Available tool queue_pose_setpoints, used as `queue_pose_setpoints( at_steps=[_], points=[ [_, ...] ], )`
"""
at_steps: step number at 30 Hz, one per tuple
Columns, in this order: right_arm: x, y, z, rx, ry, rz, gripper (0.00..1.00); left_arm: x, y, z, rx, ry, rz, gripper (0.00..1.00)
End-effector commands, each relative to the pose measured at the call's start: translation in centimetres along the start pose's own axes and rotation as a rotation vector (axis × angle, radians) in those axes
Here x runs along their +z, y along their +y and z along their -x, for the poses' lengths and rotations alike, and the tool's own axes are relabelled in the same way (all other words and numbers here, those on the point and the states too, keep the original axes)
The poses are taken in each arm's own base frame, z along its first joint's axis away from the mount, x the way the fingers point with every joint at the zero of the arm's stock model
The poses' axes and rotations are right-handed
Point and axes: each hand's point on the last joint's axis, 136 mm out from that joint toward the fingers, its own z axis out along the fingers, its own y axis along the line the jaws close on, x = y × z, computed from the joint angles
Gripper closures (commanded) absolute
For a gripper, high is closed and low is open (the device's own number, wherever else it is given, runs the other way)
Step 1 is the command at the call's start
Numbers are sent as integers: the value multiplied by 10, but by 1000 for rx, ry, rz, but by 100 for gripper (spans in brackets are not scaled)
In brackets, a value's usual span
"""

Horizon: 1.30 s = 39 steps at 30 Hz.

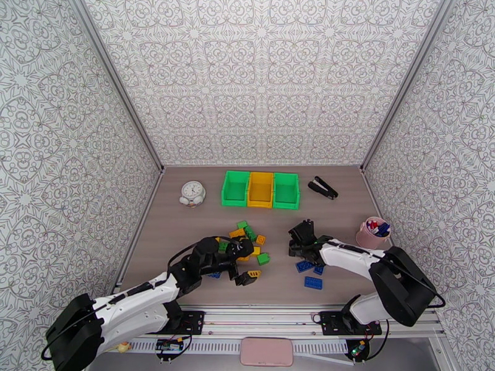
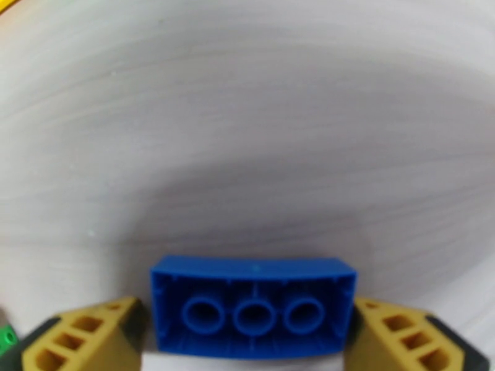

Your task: Sort the legos into containers by color

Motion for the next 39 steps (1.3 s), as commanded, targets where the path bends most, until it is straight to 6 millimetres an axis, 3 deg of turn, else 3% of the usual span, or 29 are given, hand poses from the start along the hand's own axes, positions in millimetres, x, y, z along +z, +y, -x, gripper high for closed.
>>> queue_pose_setpoints(
  at_steps=[1, 5, 10, 22, 30, 39],
  points=[
    [4, -3, 4, 12, -12, -18, 30, -1, -2, 9, 13, -32, -5, 0],
    [-2, -2, 12, 8, -38, -15, 43, -1, -1, 9, 8, -39, 1, 0],
    [-17, 13, 39, -38, -118, 37, 47, -1, 9, 10, -15, -47, 58, 1],
    [-37, 66, 169, 17, -326, 149, 50, -7, 49, 20, -102, -116, 304, 0],
    [-7, 82, 235, -10, -340, 171, 50, -4, 55, 24, -112, -145, 333, 0],
    [30, 87, 263, -39, -303, 142, 49, -10, 61, 24, -150, -158, 367, 0]
  ],
)
